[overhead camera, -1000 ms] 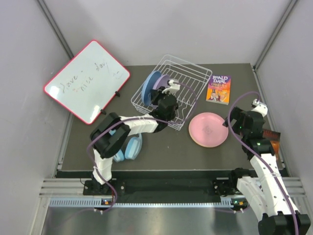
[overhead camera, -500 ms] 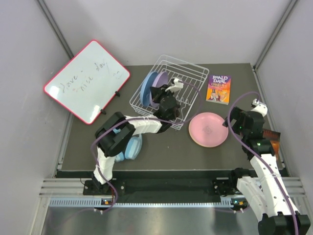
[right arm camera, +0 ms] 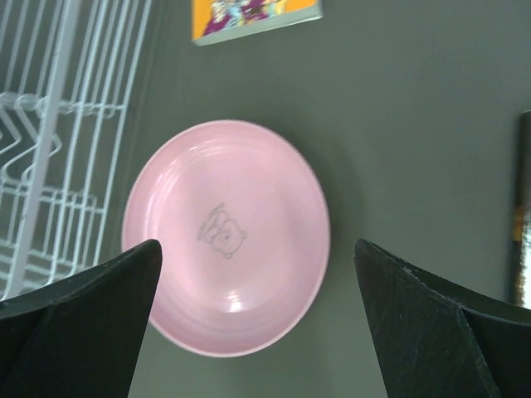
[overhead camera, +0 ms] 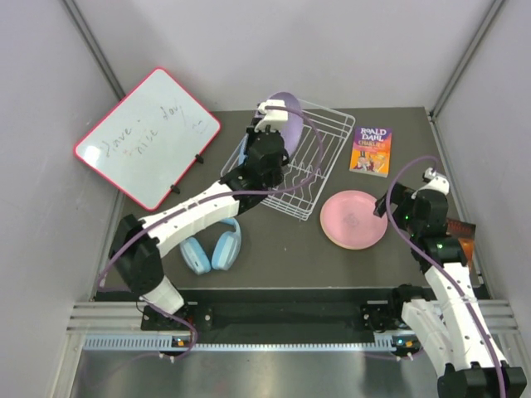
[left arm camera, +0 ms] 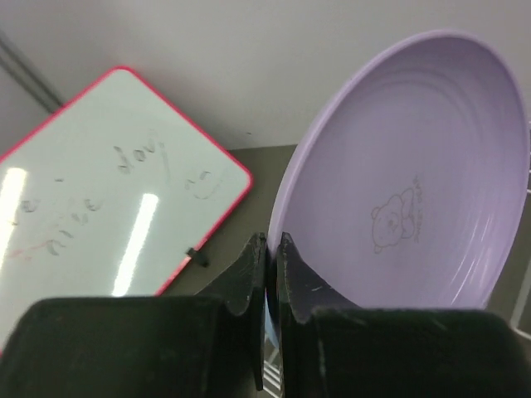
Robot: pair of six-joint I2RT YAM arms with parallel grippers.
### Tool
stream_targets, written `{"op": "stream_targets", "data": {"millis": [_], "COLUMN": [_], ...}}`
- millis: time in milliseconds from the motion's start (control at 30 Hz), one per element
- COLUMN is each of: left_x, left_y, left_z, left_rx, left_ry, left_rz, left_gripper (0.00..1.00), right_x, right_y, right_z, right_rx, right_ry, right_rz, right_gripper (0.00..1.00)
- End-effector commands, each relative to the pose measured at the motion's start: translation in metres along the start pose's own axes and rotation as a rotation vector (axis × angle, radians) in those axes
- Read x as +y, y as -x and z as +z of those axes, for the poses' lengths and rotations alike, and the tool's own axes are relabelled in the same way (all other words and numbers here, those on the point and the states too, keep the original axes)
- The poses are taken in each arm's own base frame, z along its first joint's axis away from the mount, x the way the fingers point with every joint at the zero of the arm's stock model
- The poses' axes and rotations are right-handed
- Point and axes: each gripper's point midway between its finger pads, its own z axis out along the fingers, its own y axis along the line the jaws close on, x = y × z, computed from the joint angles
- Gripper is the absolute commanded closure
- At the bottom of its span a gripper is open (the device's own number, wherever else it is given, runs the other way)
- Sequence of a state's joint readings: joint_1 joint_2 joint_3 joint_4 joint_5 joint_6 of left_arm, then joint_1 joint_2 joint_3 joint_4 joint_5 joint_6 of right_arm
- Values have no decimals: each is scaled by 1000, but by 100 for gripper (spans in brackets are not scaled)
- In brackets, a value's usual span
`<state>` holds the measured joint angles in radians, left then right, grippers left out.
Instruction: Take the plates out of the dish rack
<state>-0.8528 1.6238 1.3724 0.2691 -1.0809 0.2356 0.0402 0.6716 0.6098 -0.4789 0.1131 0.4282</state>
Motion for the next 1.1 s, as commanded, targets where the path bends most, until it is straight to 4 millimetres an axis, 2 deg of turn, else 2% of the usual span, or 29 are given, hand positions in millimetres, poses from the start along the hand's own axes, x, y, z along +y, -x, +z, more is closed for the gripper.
{"op": "stream_targets", "data": {"millis": [0,33,67,133,167,233,267,300,567,733,767,800,867,900,933,967,1000,1033,1067], "left_x": [-34,-37,-53,-57,-63,-70,-72,-74,-90,-101,-104,-108,-113,-115,-117,-117,-117,-115,-113], "left_y": [-4,-3,-9,-15,-27,-21,-31,-27,-24,-23,-22,-22,-23,-19,-20,-21,-21,-24,-27], "left_z": [-36,-43,-55,-69,-78,-94,-100,-108,-129,-139,-143,-144,-150,-151,-153,-153,-152,-150,-148], "left_rx": [135,153,195,235,275,274,302,303,338,353,356,359,361,347,350,349,348,347,348], "left_ry": [-358,-402,-504,-575,-612,-710,-727,-773,-900,-966,-992,-1002,-1040,-1059,-1069,-1069,-1063,-1051,-1036], "left_rz": [-151,-174,-206,-235,-267,-331,-353,-373,-450,-468,-467,-468,-470,-480,-476,-472,-469,-456,-447], "left_gripper": [100,100,100,100,100,100,100,100,100,100,100,100,100,100,100,100,92,81,63], "right_x": [49,57,67,82,89,96,100,102,113,116,117,118,119,120,118,117,112,106,103], "right_y": [19,20,25,25,32,28,32,28,24,15,13,12,8,5,2,2,4,2,6], "right_z": [-16,-20,-23,-31,-34,-35,-36,-35,-32,-25,-24,-23,-19,-19,-16,-16,-12,-12,-13], "right_rx": [-14,-14,-36,-35,-68,-61,-77,-65,-47,-12,-5,3,21,35,49,50,38,45,28], "right_ry": [255,302,356,448,487,531,554,567,630,642,645,652,654,662,652,645,608,571,550], "right_rz": [-9,-6,-1,29,35,63,66,67,91,88,86,82,70,65,59,55,56,47,41], "right_gripper": [0,0,0,0,0,0,0,1,4,14,18,29,41,56,65,78,100,100,100]}}
